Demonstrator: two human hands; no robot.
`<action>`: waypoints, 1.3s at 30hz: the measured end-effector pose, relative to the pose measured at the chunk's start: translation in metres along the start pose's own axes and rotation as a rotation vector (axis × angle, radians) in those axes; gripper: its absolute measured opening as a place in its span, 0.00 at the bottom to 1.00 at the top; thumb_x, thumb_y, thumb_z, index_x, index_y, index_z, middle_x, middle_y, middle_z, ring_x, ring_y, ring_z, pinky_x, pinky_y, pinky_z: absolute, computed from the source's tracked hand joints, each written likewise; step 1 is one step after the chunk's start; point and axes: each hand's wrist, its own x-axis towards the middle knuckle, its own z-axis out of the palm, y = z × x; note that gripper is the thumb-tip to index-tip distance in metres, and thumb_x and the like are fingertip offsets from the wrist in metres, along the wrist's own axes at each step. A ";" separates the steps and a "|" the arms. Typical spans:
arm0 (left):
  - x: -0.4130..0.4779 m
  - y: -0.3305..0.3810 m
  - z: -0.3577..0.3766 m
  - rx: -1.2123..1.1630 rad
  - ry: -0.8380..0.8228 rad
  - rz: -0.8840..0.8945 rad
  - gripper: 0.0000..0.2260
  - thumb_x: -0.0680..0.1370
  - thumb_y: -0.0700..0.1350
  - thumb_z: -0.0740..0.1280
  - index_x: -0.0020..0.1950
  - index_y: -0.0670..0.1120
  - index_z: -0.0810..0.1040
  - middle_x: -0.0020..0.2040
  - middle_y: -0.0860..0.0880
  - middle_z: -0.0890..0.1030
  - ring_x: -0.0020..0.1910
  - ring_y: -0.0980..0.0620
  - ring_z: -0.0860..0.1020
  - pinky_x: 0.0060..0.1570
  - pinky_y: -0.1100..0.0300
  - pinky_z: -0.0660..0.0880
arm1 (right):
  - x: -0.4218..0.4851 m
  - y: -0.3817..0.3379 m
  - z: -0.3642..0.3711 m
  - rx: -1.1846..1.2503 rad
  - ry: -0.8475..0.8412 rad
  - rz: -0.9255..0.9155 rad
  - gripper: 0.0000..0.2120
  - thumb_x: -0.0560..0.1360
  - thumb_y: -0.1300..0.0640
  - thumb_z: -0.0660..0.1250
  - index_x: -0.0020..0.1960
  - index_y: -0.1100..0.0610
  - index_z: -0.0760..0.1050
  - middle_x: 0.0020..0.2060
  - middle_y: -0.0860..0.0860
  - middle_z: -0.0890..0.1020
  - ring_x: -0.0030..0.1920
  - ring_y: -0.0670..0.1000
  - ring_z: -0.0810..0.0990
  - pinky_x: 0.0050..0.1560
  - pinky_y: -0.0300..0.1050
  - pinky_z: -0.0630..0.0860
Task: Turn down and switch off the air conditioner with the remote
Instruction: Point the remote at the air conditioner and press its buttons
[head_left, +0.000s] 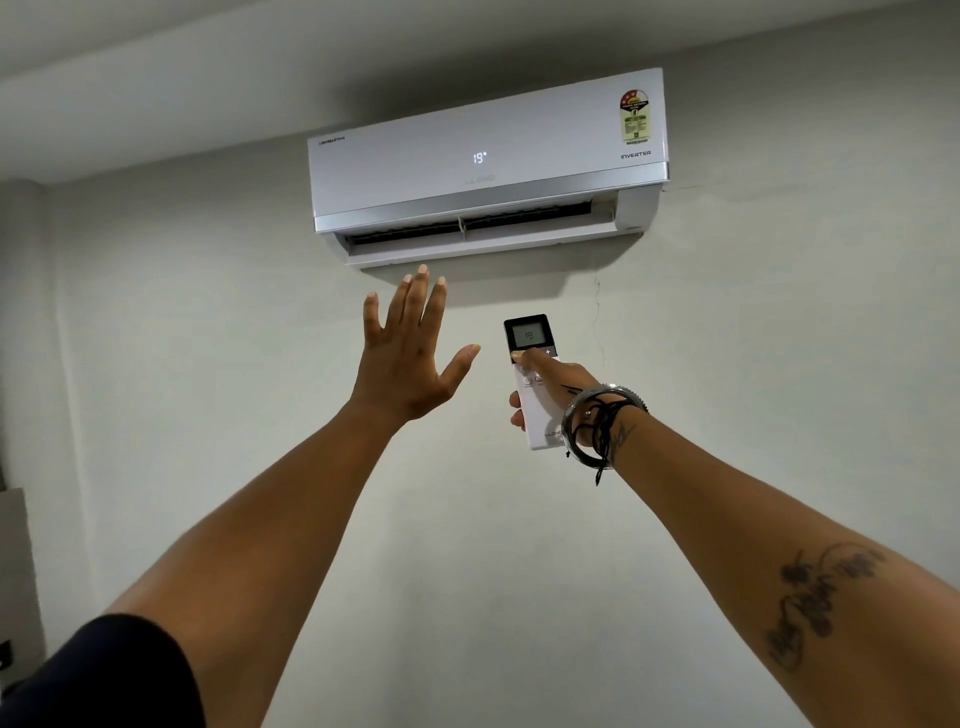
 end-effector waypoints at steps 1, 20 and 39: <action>0.000 -0.002 -0.001 -0.001 -0.001 -0.008 0.37 0.78 0.67 0.49 0.80 0.45 0.53 0.81 0.42 0.53 0.80 0.44 0.53 0.75 0.39 0.44 | 0.000 0.000 0.001 0.005 -0.001 0.001 0.13 0.72 0.51 0.69 0.47 0.60 0.77 0.31 0.57 0.86 0.30 0.59 0.85 0.31 0.45 0.81; 0.000 -0.005 -0.003 -0.044 -0.035 -0.029 0.36 0.79 0.66 0.49 0.80 0.44 0.52 0.81 0.42 0.53 0.80 0.44 0.53 0.76 0.39 0.46 | 0.002 -0.007 -0.006 0.088 -0.127 0.072 0.06 0.75 0.56 0.63 0.48 0.59 0.73 0.31 0.58 0.84 0.30 0.60 0.84 0.38 0.47 0.78; 0.003 -0.001 -0.001 -0.081 -0.058 -0.016 0.36 0.79 0.66 0.48 0.80 0.45 0.53 0.82 0.42 0.53 0.80 0.44 0.52 0.77 0.41 0.45 | 0.001 -0.011 -0.010 0.177 -0.127 0.065 0.06 0.76 0.57 0.61 0.46 0.60 0.72 0.33 0.59 0.83 0.30 0.60 0.82 0.41 0.49 0.76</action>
